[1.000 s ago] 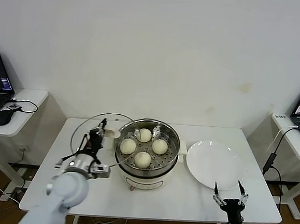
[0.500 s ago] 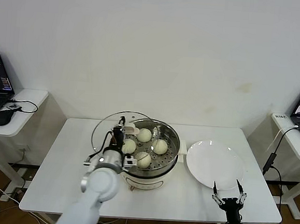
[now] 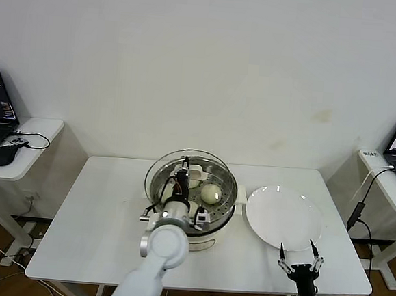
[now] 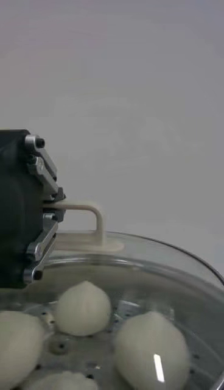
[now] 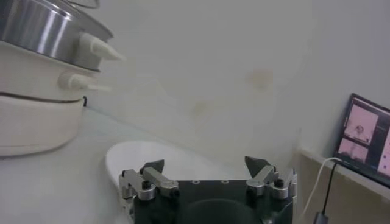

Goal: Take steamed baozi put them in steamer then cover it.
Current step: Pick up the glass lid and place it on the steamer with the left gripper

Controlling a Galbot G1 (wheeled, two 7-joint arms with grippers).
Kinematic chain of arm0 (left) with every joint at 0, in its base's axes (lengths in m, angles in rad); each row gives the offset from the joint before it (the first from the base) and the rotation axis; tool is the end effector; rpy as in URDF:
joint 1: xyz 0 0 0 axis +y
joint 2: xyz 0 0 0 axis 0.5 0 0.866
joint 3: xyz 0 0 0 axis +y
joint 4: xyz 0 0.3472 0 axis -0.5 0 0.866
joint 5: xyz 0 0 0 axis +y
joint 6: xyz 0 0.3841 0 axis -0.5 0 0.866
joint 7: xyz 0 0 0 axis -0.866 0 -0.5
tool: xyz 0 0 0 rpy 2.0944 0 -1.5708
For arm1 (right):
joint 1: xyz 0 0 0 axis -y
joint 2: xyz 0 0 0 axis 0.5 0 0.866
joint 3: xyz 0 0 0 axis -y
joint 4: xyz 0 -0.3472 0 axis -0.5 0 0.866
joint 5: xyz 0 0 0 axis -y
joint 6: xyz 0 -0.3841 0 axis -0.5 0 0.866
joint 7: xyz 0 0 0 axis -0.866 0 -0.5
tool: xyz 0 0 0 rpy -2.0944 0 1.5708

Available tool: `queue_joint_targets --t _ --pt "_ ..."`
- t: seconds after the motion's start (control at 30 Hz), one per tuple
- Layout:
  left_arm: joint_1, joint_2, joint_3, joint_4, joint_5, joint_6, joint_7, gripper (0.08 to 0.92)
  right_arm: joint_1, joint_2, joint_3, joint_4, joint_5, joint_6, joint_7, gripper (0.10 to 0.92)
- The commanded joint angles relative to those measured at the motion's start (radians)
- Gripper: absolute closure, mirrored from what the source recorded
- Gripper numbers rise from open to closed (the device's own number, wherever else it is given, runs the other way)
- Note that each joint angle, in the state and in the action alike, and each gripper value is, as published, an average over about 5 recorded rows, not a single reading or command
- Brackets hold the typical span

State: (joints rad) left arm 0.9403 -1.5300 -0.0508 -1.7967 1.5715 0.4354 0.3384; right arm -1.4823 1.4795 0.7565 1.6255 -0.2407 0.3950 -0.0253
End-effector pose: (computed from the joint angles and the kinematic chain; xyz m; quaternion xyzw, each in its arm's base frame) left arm 0.3600 -0.1597 -0.2308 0.0289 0.7233 0.6899 0.0085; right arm 0.2049 -0.1179 -0.4445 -0.0280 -0.9793 0.2005 0.0037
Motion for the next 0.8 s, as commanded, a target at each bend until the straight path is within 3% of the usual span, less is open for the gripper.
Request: queue_joint_targets --t 0.03,0.8 --pt "0.004 -0.067 0.012 0.053 0.077 -0.003 0.003 0.863 -0.003 -0.003 0.0 -0.002 -0.002 0.002 0.0 0.203" --pt "0.0 -0.072 0.001 0.113 0.087 -0.014 -0.016 0.863 -0.002 -0.004 -0.01 -0.011 0.001 0.005 -0.004 0.202"
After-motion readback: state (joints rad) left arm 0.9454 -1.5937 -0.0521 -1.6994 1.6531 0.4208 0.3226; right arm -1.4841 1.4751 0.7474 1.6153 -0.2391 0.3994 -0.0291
